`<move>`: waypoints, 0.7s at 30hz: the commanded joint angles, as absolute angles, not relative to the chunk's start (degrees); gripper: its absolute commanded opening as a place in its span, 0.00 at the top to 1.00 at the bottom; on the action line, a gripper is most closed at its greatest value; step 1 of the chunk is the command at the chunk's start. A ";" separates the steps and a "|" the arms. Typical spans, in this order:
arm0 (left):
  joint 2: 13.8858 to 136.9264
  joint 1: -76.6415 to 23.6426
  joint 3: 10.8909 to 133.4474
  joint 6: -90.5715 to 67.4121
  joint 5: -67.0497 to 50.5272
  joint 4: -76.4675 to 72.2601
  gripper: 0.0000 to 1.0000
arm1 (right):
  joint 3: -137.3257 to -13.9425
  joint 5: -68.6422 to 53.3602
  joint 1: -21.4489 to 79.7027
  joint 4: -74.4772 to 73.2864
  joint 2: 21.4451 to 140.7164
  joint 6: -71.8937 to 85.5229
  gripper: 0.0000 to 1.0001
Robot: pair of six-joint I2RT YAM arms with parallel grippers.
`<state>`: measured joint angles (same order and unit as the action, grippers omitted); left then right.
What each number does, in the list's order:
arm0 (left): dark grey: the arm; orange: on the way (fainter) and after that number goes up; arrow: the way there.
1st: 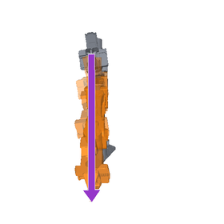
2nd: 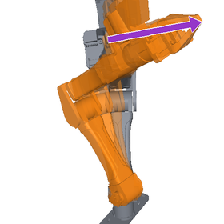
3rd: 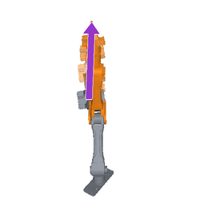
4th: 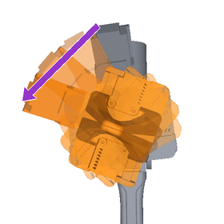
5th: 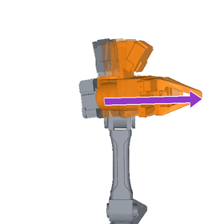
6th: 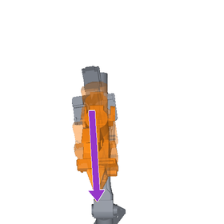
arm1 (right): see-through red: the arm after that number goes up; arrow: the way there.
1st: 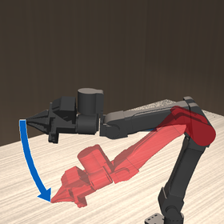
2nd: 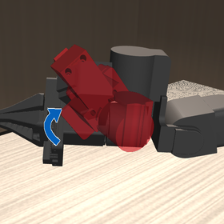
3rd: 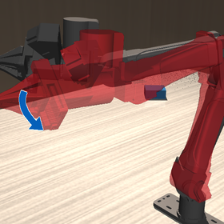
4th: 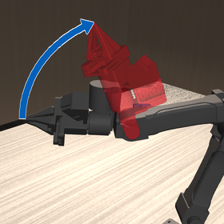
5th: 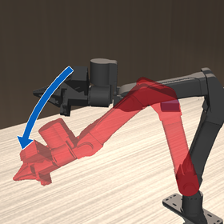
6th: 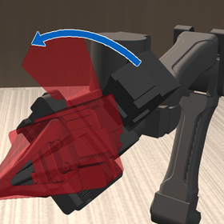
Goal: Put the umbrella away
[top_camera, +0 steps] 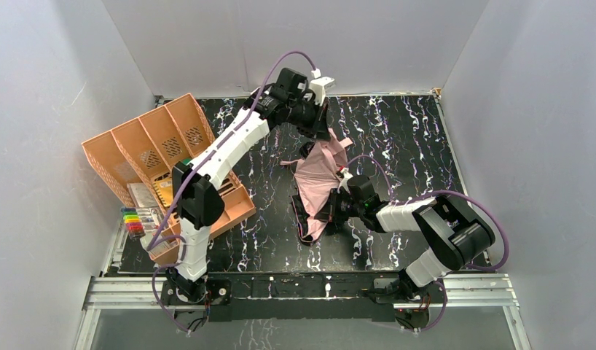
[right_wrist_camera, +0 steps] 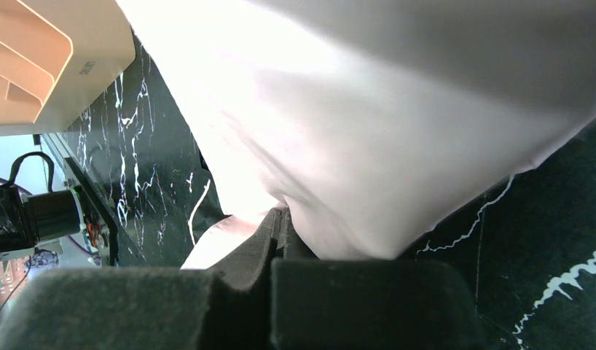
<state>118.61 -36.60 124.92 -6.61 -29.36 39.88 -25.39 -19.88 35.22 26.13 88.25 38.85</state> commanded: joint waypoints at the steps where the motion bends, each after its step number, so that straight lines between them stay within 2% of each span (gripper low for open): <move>1: 111.85 -36.74 117.82 -12.91 -40.36 39.80 1.00 | -22.59 -12.96 35.24 14.56 92.20 35.25 1.00; 4: 107.23 -36.86 108.63 -17.21 -42.68 33.39 1.00 | -22.43 -12.65 35.24 14.62 91.84 35.33 1.00; 9: 95.62 -37.46 90.11 -23.57 -37.33 20.47 1.00 | -20.35 -12.56 35.24 16.13 85.98 34.98 1.00; 16: 83.57 -41.30 67.89 -33.12 -28.47 -1.03 1.00 | -19.32 -14.73 35.24 14.95 65.66 33.26 0.77; 21: 83.17 -46.03 61.81 -33.56 -24.00 -6.15 1.00 | -22.50 -13.76 35.24 6.67 55.03 31.92 0.71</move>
